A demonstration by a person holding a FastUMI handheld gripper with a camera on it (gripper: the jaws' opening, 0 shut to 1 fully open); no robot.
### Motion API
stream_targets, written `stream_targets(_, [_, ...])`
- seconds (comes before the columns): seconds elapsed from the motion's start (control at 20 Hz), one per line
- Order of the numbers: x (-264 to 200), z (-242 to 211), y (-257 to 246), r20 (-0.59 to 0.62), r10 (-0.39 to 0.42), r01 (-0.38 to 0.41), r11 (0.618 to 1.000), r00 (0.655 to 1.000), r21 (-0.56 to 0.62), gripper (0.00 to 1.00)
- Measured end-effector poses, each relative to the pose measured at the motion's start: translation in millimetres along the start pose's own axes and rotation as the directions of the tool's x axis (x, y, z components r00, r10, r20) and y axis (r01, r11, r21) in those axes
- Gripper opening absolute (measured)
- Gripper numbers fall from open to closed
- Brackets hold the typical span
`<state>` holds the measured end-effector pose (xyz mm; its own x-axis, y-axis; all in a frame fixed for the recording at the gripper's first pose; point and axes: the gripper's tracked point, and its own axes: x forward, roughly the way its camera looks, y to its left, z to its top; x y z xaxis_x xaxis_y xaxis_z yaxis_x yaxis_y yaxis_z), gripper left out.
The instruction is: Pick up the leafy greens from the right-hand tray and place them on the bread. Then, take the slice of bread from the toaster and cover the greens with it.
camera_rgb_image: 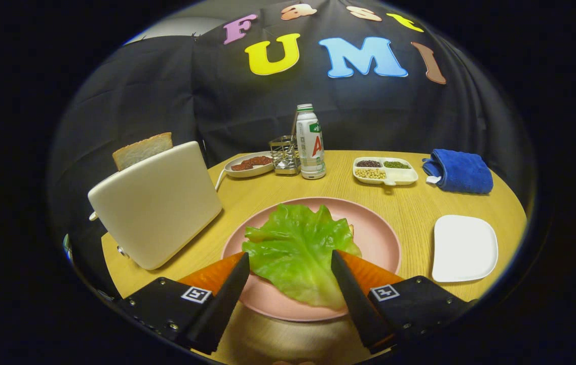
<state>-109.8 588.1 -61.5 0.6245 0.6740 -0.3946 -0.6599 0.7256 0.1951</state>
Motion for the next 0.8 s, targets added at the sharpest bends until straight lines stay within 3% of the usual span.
stream_targets(0.15, [-6.2, 17.9, 4.7, 0.046, -0.030, 0.032, 0.998, 0.999, -0.052, 0.99])
stream_targets(0.4, [-19.0, 58.8, 33.8, 0.137, -0.010, 0.019, 0.998, 0.991, -0.067, 0.98])
stream_targets(0.8, [-29.4, 105.4, 105.8, 0.221, 0.100, -0.095, 0.995, 0.970, -0.033, 0.98])
